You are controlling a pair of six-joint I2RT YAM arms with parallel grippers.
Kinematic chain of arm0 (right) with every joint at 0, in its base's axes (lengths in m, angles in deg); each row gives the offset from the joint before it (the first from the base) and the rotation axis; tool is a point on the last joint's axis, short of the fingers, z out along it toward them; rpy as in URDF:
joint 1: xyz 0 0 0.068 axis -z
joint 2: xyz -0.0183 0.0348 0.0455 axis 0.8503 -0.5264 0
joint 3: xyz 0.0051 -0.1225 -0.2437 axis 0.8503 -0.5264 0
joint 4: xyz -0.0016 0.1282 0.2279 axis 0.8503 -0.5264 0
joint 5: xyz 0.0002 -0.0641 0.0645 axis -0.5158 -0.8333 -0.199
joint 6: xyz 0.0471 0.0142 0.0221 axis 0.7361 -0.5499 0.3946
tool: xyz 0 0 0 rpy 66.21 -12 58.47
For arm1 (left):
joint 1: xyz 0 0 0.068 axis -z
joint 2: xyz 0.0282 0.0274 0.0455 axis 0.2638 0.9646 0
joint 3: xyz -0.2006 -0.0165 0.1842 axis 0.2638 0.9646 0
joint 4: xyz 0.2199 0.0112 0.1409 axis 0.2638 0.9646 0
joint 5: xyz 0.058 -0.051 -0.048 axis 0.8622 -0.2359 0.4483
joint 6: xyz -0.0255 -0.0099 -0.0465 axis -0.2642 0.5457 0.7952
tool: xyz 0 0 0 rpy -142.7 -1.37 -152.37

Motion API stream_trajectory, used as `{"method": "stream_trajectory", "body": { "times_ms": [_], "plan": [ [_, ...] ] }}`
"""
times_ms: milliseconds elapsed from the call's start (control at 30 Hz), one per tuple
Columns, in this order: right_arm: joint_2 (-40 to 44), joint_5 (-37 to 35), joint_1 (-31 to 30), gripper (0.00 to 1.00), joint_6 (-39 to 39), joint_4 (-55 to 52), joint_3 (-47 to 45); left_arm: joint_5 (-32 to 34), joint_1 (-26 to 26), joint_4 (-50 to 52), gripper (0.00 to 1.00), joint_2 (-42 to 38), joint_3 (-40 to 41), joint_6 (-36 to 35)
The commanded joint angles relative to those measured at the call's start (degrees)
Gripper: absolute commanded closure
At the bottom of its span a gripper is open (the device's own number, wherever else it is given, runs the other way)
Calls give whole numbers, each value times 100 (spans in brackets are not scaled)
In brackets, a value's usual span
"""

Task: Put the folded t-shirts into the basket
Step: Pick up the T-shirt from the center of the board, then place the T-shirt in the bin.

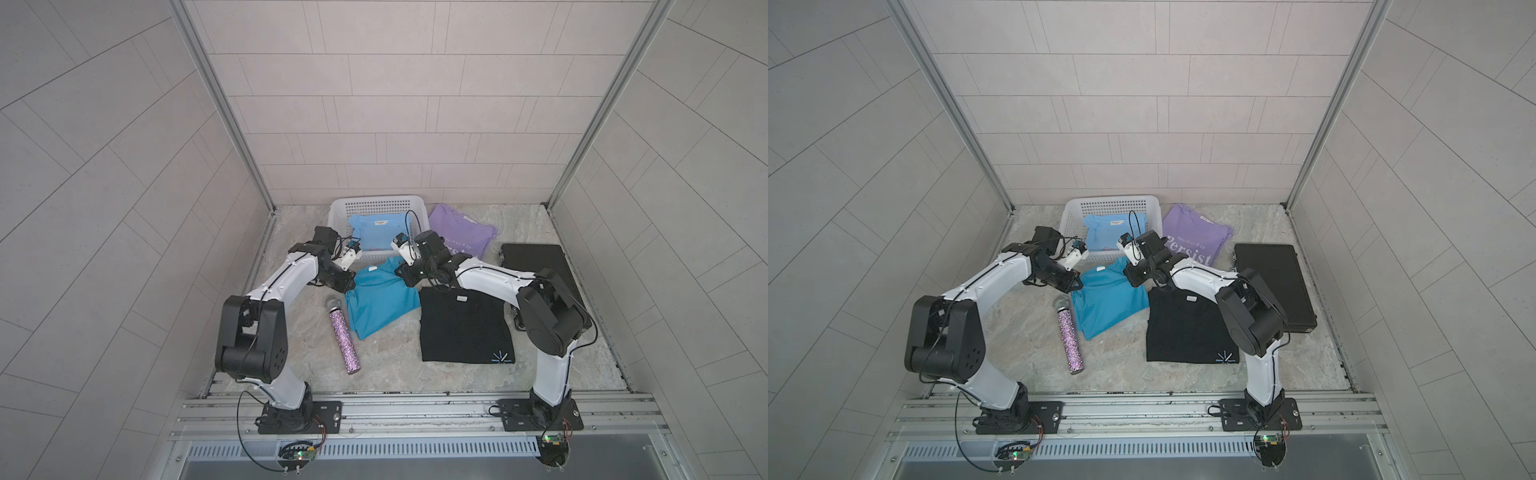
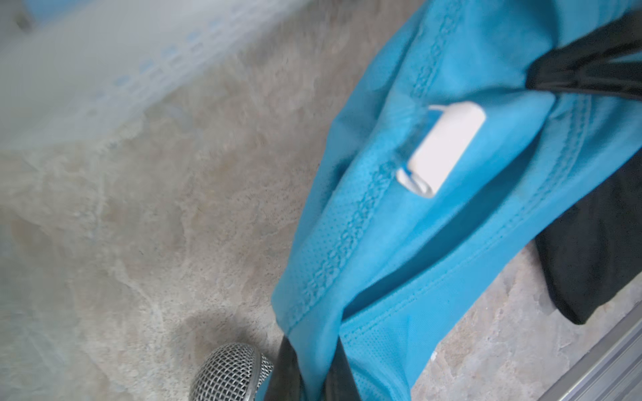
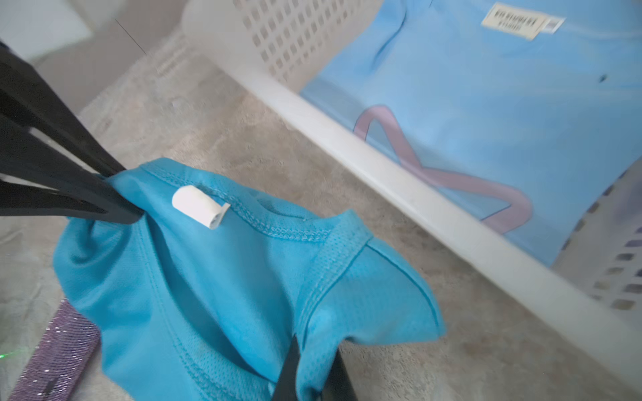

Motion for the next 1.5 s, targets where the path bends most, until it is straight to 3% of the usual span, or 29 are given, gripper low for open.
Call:
{"method": "stream_trajectory", "body": {
  "times_ms": [0, 133, 367, 600, 867, 1033, 1467],
  "plan": [
    [249, 251, 117, 100, 227, -142, 219, -280, -40, 437, 100, -182, -399, 45],
    [330, 263, 243, 100, 353, -480, 657, -228, -42, 748, 100, -150, -941, 39],
    [-87, -136, 445, 100, 500, -1176, 1734, 544, -51, 915, 100, 530, -2449, -20],
    [-1070, -450, 675, 100, 573, -1710, 3122, 1239, -74, 705, 100, 1595, -4038, 33],
    [-2427, -421, 936, 100, 588, -2493, 4988, 1746, -69, 183, 100, 2823, -5156, 85],
    [-3106, -459, 972, 100, 429, -2859, 5803, 1601, -57, 196, 100, 3411, -5492, 191],
    [-4232, -585, 1097, 100, 126, -2990, 6931, 1884, -31, 170, 100, 4230, -5809, 119]
  ]
}}
